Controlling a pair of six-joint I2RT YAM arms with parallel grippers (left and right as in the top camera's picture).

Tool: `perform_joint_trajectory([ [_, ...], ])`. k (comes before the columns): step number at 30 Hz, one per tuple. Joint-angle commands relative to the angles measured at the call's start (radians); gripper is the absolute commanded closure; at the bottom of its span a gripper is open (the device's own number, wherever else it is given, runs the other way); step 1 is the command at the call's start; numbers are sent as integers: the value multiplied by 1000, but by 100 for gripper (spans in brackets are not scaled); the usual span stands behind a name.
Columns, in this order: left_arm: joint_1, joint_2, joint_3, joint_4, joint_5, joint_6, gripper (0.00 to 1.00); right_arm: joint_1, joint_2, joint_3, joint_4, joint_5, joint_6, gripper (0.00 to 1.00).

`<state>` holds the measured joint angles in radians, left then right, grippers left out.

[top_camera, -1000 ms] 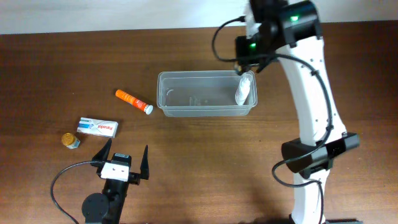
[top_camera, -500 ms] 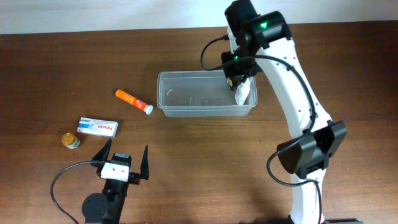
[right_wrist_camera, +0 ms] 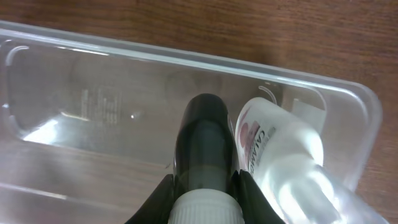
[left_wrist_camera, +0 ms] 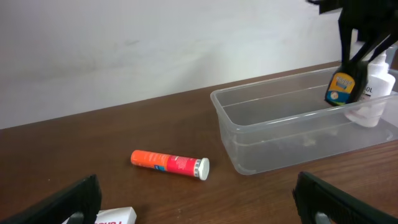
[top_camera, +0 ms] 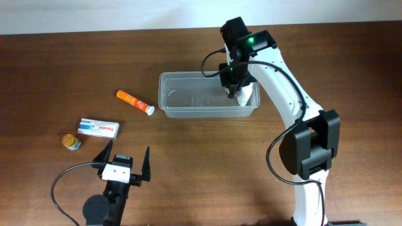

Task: Pack container
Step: 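Carry the dark brown bottle into the container beside the spray bottle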

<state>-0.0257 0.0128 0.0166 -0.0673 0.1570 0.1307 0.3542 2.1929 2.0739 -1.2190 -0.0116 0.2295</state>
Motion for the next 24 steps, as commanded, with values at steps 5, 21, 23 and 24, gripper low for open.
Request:
perform_joint_trajectory([
  [5, 5, -6, -8, 0, -4, -2, 1, -1, 6, -61, 67, 55, 49, 79],
  [21, 5, -6, -8, 0, -4, -2, 1, -1, 8, -73, 79, 104, 121, 79],
  [23, 5, -6, -8, 0, -4, -2, 1, -1, 8, -73, 79, 103, 121, 76],
  [24, 5, -6, -8, 0, -4, -2, 1, -1, 8, -73, 79, 103, 121, 72],
])
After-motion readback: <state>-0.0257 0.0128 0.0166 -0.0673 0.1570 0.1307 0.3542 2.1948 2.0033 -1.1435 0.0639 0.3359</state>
